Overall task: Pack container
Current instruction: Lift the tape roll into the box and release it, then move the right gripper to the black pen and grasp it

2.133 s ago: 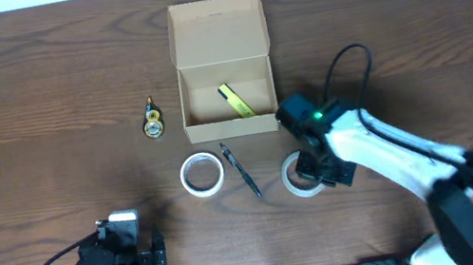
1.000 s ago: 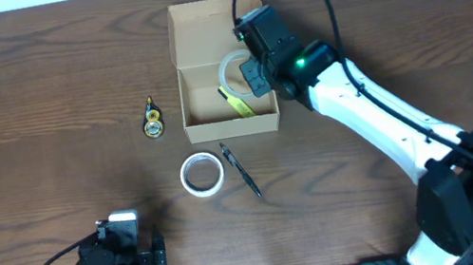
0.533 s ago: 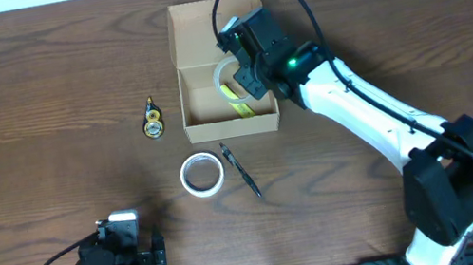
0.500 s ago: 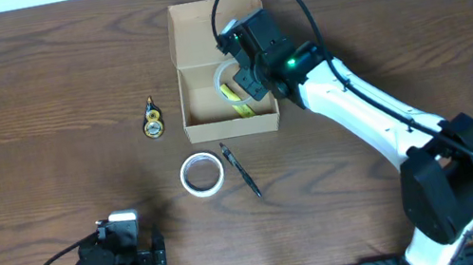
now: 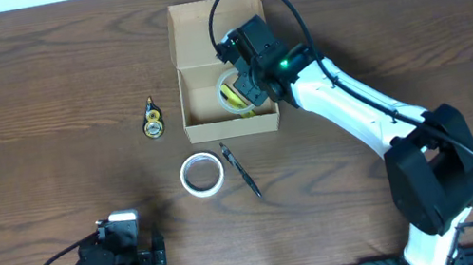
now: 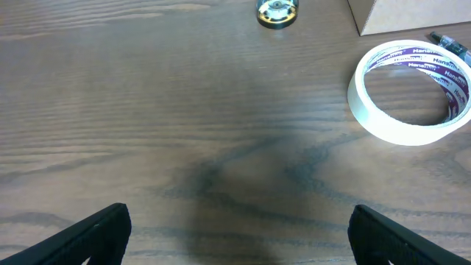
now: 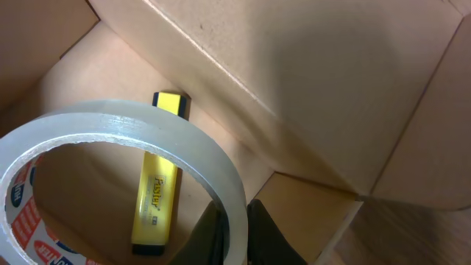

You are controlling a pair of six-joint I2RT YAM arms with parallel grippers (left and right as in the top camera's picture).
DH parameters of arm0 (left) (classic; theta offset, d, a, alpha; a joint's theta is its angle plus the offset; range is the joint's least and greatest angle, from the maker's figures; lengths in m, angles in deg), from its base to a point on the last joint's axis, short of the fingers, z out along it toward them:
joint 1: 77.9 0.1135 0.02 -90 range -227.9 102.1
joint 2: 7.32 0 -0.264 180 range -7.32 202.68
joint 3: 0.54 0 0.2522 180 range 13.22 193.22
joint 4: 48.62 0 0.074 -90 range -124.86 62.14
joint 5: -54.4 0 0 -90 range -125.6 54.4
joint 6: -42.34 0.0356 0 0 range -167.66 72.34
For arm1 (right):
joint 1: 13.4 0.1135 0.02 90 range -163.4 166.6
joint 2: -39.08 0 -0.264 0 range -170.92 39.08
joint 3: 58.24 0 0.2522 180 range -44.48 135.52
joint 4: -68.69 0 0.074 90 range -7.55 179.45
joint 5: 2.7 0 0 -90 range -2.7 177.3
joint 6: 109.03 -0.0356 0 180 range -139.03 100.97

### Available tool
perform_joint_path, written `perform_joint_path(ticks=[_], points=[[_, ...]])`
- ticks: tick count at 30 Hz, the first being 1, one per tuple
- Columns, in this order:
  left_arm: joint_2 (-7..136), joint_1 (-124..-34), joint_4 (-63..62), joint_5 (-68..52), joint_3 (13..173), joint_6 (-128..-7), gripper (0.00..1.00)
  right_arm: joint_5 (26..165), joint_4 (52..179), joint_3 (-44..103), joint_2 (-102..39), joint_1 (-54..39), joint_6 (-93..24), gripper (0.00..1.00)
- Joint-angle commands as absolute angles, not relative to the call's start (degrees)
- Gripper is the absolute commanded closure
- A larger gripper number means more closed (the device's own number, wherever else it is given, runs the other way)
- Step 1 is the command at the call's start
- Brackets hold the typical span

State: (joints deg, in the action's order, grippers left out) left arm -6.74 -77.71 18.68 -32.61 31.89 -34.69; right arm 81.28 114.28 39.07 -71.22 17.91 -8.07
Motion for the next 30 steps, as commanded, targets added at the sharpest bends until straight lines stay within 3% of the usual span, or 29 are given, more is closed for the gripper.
perform_joint_path(ticks=[1,6,16,22,25,30], points=[[-7.1,-77.9,21.1,-33.0,30.9,-33.9,0.05,81.5,114.2,40.2,-72.6,17.4,-7.6,0.88],[-7.1,-77.9,21.1,-33.0,30.9,-33.9,0.05,81.5,114.2,40.2,-72.6,17.4,-7.6,0.79],[-7.1,-77.9,21.1,-33.0,30.9,-33.9,0.05,81.9,111.3,40.3,-71.9,17.5,-7.7,0.76],[-7.1,-77.9,21.1,-33.0,30.9,-33.9,0.05,84.5,111.8,41.1,-67.6,18.8,-9.8,0.69],[-7.1,-77.9,21.1,-33.0,30.9,-33.9,0.04,88.2,115.6,41.0,-63.0,19.8,-11.3,0.53],[-7.1,-77.9,21.1,-33.0,30.9,-33.9,0.04,99.2,125.5,41.0,-54.3,20.2,-13.2,0.07]])
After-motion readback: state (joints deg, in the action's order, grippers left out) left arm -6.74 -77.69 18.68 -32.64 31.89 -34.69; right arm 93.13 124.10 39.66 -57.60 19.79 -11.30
